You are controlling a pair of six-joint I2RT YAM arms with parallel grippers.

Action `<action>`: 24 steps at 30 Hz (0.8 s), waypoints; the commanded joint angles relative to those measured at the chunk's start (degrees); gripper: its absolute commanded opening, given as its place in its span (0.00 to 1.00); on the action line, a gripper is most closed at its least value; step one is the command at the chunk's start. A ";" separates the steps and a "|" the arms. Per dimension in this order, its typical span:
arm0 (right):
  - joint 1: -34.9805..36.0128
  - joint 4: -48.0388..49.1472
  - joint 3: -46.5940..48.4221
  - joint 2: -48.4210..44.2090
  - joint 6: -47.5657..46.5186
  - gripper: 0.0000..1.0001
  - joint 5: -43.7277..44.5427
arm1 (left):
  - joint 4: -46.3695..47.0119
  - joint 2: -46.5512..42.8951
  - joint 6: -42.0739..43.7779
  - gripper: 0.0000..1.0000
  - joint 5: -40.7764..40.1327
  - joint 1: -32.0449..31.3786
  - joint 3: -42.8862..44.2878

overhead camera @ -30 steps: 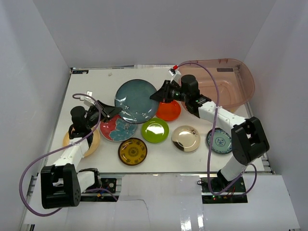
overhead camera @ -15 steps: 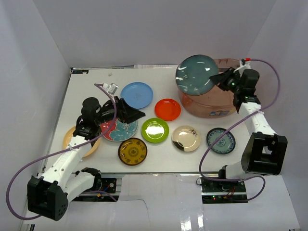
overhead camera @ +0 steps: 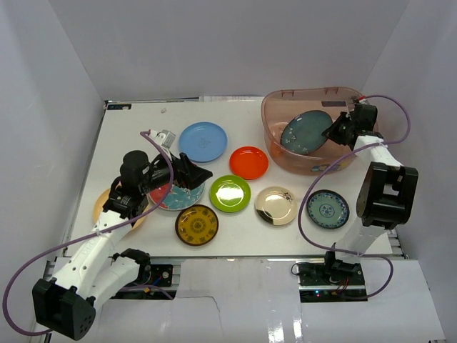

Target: Place the plates into the plastic bin on the countertop

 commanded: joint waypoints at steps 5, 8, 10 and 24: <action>1.54 -0.40 8.29 2.70 -4.55 0.54 4.79 | -2.62 -0.84 2.20 0.98 -3.75 -0.43 1.88; 2.25 -2.59 9.79 3.41 -6.22 0.78 9.53 | -3.15 -0.67 2.37 0.98 -4.80 -0.34 1.97; 2.77 -3.57 10.75 3.32 -7.62 0.94 14.10 | -3.24 -0.58 2.38 0.98 -5.07 -0.43 1.97; 28.15 8.89 -5.20 -12.93 -6.17 0.59 3.52 | -5.43 -6.28 3.78 0.98 -19.80 -0.34 3.19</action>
